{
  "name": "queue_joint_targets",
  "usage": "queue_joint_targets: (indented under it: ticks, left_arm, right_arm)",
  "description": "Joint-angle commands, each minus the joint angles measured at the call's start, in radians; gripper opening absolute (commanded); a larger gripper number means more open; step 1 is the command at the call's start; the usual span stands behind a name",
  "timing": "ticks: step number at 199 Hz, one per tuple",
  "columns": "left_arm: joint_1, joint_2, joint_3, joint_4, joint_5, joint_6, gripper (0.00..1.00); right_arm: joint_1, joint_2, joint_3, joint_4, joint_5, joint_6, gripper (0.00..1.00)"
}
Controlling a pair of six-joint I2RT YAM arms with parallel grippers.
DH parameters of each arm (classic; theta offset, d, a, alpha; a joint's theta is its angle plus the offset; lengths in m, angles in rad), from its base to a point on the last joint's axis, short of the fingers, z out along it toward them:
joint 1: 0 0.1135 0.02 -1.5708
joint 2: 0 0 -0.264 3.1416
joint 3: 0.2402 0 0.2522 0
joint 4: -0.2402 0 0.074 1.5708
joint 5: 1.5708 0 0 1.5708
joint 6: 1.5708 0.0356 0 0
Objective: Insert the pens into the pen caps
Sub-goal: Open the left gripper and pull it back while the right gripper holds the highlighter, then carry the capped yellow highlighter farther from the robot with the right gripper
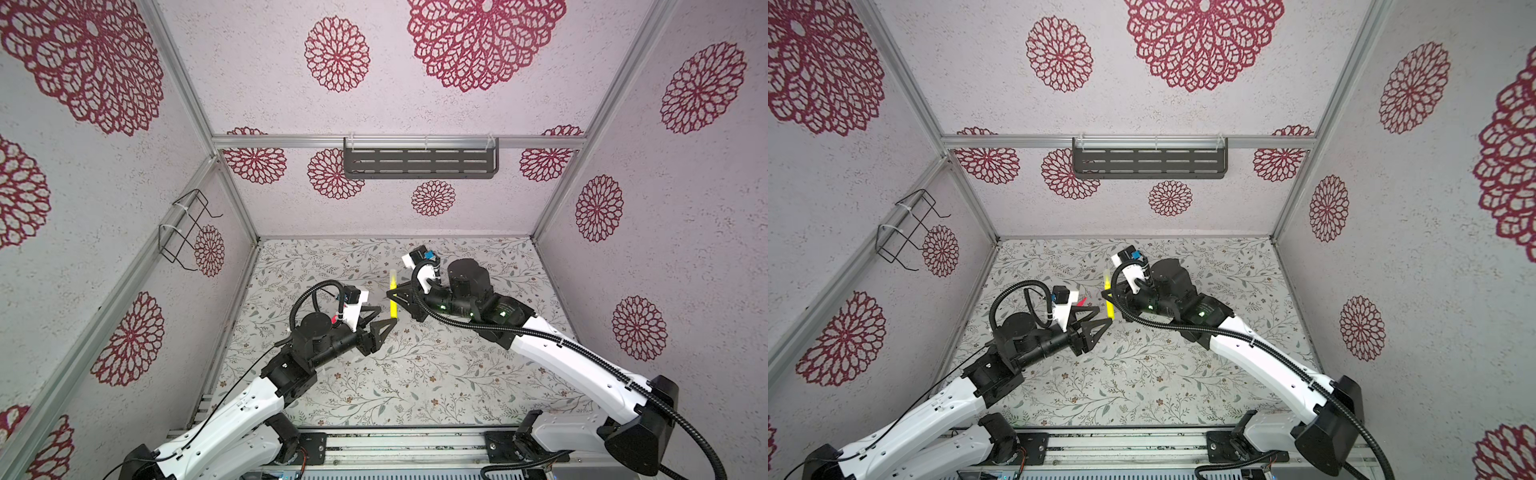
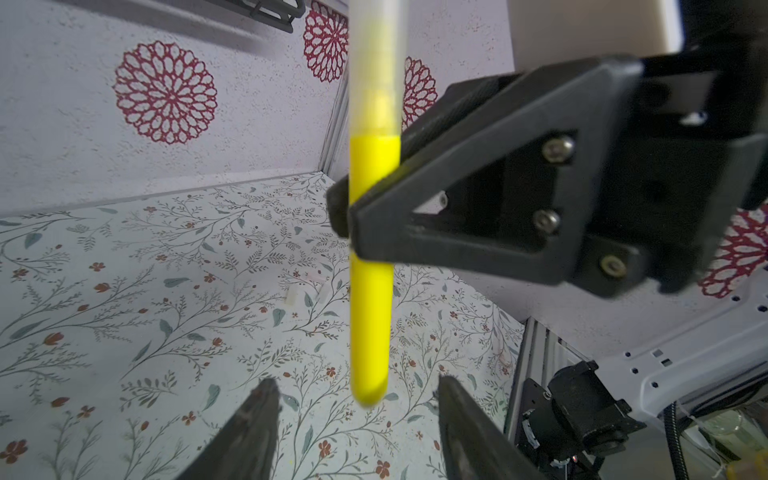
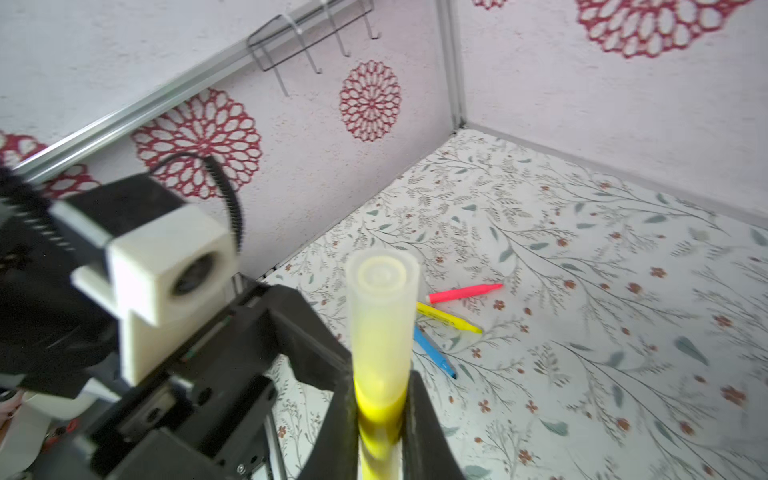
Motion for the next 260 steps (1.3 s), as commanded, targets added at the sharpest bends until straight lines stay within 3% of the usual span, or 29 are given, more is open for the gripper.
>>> queue_joint_targets:
  ticks: [1,50,88,116,184,260]
  left_arm:
    - [-0.006,-0.039,-0.008,-0.028,-0.073,0.025,0.64]
    - [-0.004,-0.042,0.005,-0.120,-0.202,0.031,0.64]
    - [-0.003,-0.005,0.045,-0.210,-0.236,0.037,0.63]
    - [0.000,-0.003,0.040,-0.231,-0.259,0.023,0.63]
    - [0.006,-0.024,0.013,-0.235,-0.267,0.014,0.63]
    - [0.008,-0.058,-0.019,-0.244,-0.271,0.003,0.63]
  right_arm:
    - [-0.074,-0.061,0.057,-0.105,0.113,0.006,0.00]
    - [-0.217,-0.035,0.126,-0.355,0.286,-0.006,0.00]
    - [-0.350,0.045,0.170,-0.504,0.348,-0.015,0.00]
    - [-0.433,0.110,0.183,-0.575,0.461,-0.012,0.00]
    - [-0.575,0.274,0.208,-0.628,0.490,-0.044,0.00]
    - [-0.660,0.480,0.244,-0.674,0.576,-0.094,0.00]
